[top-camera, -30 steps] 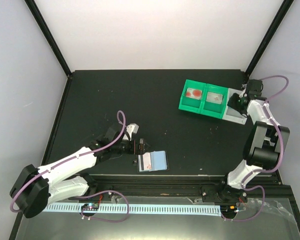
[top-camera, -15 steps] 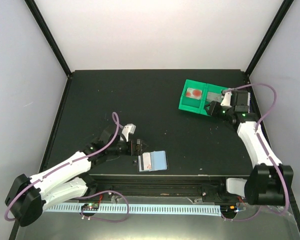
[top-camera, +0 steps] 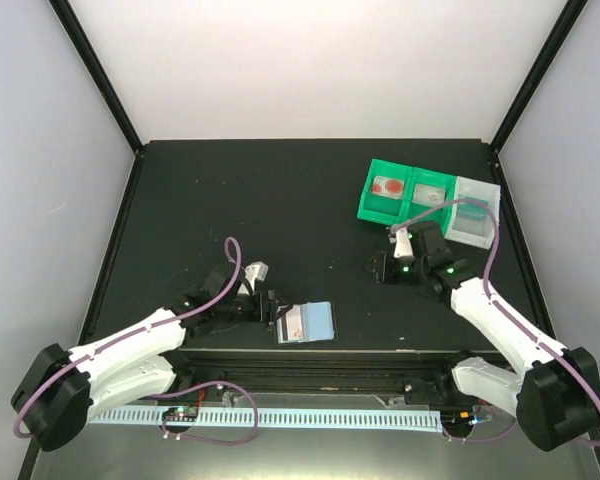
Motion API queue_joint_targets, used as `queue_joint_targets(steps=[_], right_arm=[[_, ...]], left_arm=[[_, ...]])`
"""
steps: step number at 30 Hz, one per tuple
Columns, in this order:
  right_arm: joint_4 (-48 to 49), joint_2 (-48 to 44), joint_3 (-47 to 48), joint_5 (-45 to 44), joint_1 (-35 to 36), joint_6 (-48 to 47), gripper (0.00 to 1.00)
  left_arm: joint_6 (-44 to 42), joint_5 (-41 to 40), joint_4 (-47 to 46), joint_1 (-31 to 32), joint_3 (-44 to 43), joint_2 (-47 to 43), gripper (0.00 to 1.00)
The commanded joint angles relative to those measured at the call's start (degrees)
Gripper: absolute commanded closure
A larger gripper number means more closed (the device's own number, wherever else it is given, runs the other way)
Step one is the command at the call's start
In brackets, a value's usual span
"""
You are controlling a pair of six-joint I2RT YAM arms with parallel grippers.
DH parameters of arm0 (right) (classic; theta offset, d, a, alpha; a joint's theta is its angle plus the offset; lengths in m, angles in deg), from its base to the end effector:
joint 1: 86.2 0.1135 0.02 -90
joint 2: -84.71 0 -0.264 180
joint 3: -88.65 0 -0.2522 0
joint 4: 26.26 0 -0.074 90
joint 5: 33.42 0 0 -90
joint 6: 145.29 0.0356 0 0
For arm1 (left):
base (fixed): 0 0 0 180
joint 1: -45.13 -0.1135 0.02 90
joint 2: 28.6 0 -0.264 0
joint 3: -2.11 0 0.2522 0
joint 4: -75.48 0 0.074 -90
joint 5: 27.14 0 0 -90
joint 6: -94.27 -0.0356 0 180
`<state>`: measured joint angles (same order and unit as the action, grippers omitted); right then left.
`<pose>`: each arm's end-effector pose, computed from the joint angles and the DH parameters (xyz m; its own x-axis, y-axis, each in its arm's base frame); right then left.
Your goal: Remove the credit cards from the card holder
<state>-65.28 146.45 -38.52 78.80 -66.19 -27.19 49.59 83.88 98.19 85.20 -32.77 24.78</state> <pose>0.1982 0.0865 0.2276 -0.8766 0.1448 -0.4588 -0.1609 0.8105 0.5632 0.1313 -0.1272 0.1747 -0.9286 -0.0862 -0.3609 0.2092 0.6817 -0.7011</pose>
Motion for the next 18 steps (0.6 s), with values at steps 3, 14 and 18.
queue_joint_targets(steps=[3,14,18], right_arm=[[6.24,-0.31,-3.9,-2.44,10.17,6.4,0.57],[16.01,2.45,-8.34,-6.48,27.02,15.58,0.61],[20.83,6.96,-8.45,-7.12,31.9,17.45,0.61]], left_arm=[[0.45,-0.6,-1.17,-0.43,-0.08,4.45,0.32],[0.06,-3.02,0.11,-0.18,1.78,6.8,0.37],[0.15,-2.81,-1.12,-0.04,2.97,7.27,0.39]])
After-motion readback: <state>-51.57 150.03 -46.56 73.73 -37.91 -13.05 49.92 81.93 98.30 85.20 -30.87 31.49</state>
